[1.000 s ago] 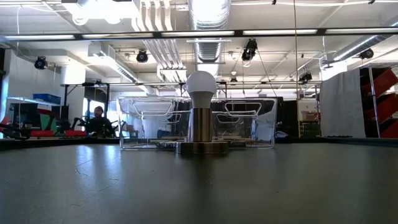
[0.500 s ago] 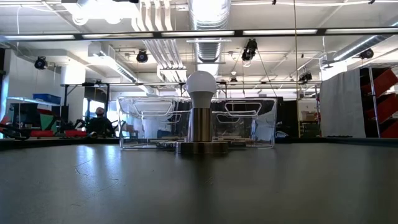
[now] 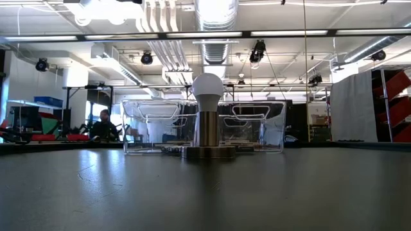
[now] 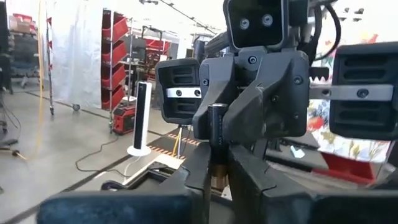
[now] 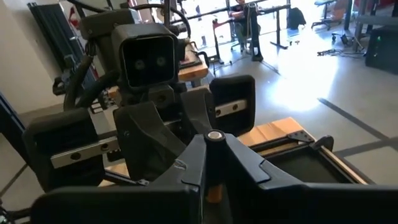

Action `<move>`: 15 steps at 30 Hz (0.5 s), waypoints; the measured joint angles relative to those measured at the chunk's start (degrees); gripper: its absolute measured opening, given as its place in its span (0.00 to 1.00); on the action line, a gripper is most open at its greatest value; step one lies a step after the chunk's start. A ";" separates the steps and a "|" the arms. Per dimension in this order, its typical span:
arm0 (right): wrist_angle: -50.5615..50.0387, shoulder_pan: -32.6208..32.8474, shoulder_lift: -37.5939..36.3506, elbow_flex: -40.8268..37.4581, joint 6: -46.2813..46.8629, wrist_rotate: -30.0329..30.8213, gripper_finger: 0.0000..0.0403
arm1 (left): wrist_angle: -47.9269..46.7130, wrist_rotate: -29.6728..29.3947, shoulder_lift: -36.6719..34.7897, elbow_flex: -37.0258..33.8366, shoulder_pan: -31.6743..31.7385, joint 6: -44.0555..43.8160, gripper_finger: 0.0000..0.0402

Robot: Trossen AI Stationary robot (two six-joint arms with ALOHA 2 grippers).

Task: Sort batteries
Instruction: Put the black battery into the right transparent bin

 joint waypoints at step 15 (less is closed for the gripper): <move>-29.07 -8.46 0.22 0.27 -2.80 -0.08 0.07 | -36.51 -0.07 -7.19 0.20 0.20 -9.52 0.24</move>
